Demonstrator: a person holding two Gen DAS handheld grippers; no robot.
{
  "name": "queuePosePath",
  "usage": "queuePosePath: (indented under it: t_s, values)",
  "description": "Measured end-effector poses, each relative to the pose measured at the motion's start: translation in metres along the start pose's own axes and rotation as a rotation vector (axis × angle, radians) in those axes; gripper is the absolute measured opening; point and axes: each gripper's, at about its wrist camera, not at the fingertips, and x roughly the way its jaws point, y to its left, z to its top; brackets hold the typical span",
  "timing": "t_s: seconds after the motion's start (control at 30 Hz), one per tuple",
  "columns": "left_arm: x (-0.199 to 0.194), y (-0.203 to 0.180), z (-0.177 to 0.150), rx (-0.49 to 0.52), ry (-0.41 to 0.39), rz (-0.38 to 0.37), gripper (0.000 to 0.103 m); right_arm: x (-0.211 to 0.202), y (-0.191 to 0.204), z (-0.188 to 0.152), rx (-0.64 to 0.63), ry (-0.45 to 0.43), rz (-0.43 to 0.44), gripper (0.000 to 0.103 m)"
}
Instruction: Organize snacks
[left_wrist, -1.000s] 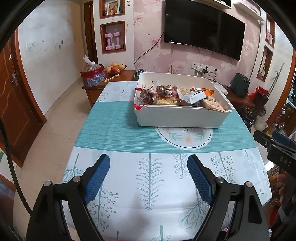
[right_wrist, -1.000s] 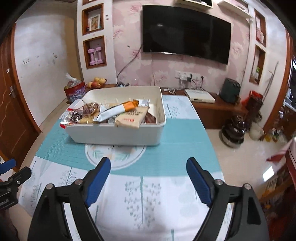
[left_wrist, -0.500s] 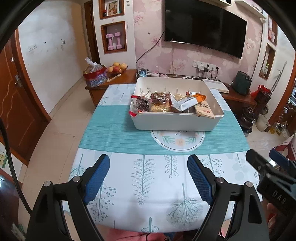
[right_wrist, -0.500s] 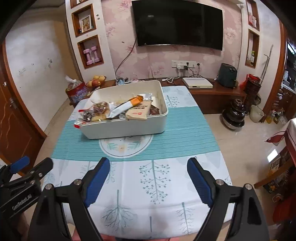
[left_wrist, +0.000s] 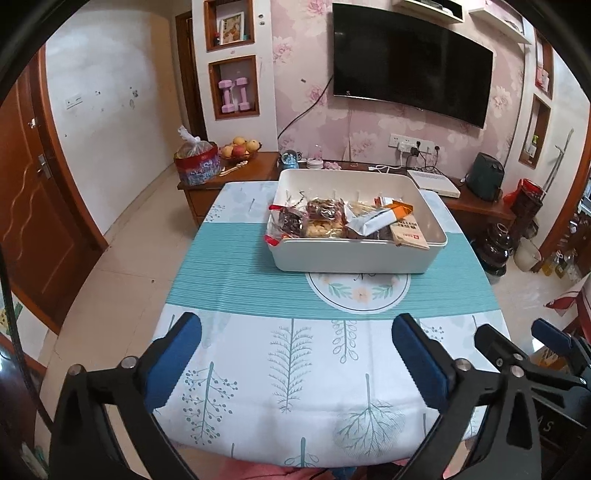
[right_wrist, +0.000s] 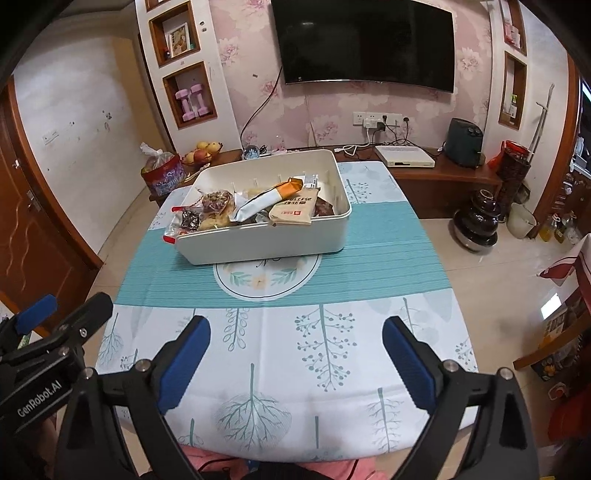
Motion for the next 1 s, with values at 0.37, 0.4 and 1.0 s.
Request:
queuePosePath:
  t_s: [0.37,0.4,1.0]
  values:
    - [0.0001,0.004,-0.0019,-0.001,0.004,0.003,0.102,-0.0038,-0.0012,-0.005,0.001,0.003,-0.015,0.102]
    - [0.0003,0.0029,-0.0019,-0.002,0.006,0.002,0.102,-0.0038,-0.0012,-0.0049,0.001,0.003,-0.016,0.102]
    - [-0.0036,-0.006,-0.0013,0.037,-0.038,0.005,0.102,-0.0059,-0.0016,-0.0068,0.0,0.002,-0.024,0.102]
